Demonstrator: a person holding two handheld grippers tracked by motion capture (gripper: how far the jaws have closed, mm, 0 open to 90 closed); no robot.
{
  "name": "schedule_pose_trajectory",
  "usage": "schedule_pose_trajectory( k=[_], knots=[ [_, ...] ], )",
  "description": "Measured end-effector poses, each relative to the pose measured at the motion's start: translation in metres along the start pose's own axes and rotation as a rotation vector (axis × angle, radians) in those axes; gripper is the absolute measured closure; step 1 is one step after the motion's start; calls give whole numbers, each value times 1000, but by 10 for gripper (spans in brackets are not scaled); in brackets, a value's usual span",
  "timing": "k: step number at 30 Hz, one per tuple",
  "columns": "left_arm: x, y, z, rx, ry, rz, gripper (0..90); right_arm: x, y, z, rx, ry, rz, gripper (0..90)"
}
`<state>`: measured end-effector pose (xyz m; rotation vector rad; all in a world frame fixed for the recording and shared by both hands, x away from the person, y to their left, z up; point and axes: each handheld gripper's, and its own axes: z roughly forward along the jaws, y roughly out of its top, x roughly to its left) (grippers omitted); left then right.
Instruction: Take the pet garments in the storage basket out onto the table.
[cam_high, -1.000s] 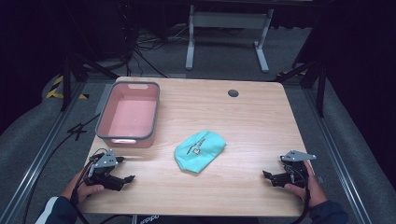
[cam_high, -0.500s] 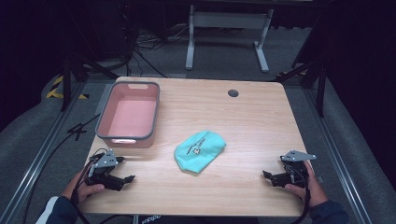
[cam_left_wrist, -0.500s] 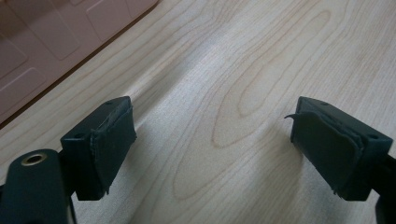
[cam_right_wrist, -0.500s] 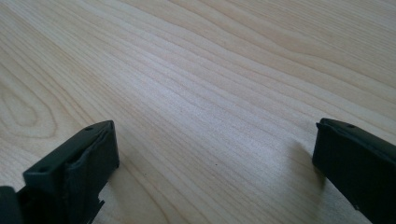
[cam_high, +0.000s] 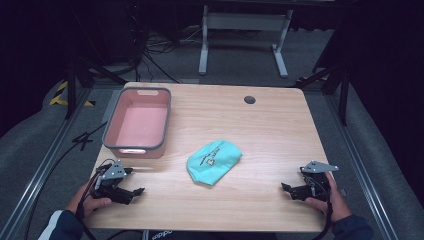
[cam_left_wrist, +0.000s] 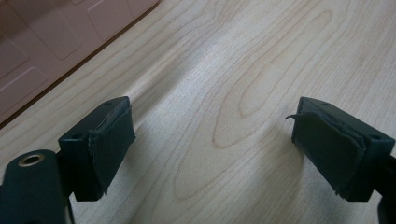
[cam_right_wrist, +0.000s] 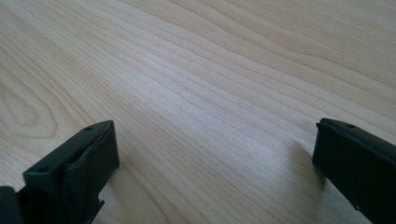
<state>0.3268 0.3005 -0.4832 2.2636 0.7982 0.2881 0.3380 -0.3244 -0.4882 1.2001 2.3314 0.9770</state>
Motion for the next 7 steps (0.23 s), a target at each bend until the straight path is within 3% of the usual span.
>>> schedule_pose_trajectory(
  k=[7],
  knots=[
    [0, 1, 0, 3, 13, 3, 117, 0, 0, 0, 0, 0, -2, 7]
  ],
)
